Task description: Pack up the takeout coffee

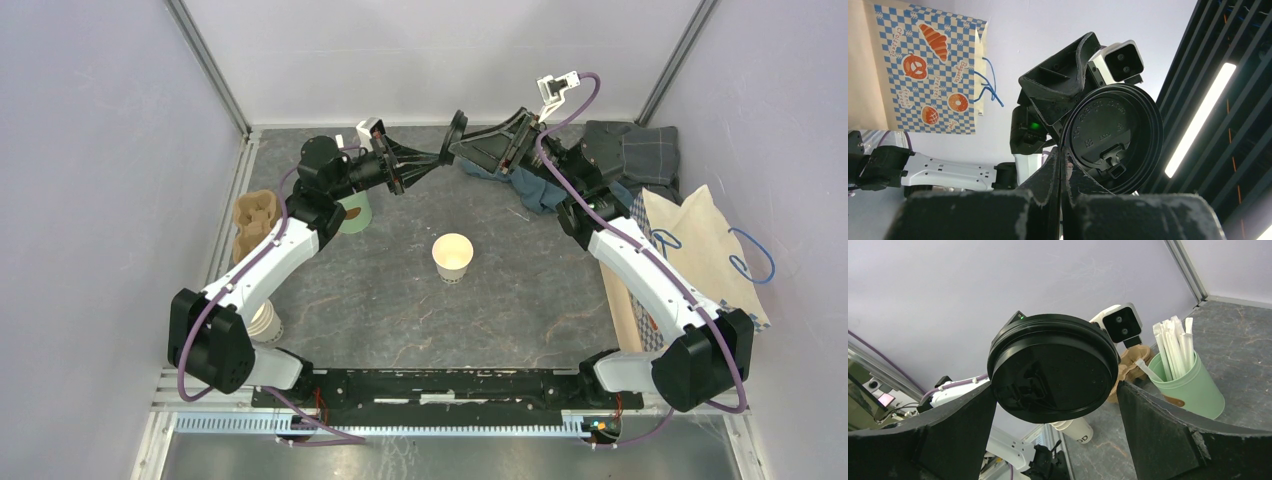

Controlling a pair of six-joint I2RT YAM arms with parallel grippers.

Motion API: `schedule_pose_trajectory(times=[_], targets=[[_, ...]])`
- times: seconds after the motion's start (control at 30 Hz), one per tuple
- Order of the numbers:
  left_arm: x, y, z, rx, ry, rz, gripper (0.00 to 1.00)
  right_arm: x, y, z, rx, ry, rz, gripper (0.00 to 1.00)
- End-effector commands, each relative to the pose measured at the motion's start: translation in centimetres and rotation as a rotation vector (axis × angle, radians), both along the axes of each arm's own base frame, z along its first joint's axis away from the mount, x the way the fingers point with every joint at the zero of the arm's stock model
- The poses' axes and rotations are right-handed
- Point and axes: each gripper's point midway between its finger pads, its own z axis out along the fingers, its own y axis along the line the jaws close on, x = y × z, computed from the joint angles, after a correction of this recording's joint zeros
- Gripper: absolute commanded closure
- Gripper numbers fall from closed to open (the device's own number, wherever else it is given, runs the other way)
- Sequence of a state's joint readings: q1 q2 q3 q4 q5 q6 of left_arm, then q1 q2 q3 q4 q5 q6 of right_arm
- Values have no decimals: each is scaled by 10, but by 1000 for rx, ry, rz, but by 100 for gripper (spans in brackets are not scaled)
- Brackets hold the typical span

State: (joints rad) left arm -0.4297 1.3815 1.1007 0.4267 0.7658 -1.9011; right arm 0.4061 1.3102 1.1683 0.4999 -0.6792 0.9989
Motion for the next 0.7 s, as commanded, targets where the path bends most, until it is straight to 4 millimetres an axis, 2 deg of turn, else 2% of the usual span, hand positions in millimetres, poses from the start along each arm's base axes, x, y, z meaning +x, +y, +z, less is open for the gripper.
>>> schedule_pose_trajectory(times=[0.0, 0.67], targets=[[-11, 0, 17, -20, -33, -34, 98, -9, -2, 21, 36, -74, 4, 5], [-12, 1, 14, -13, -40, -28, 98, -11, -1, 18, 36, -59, 2, 15]])
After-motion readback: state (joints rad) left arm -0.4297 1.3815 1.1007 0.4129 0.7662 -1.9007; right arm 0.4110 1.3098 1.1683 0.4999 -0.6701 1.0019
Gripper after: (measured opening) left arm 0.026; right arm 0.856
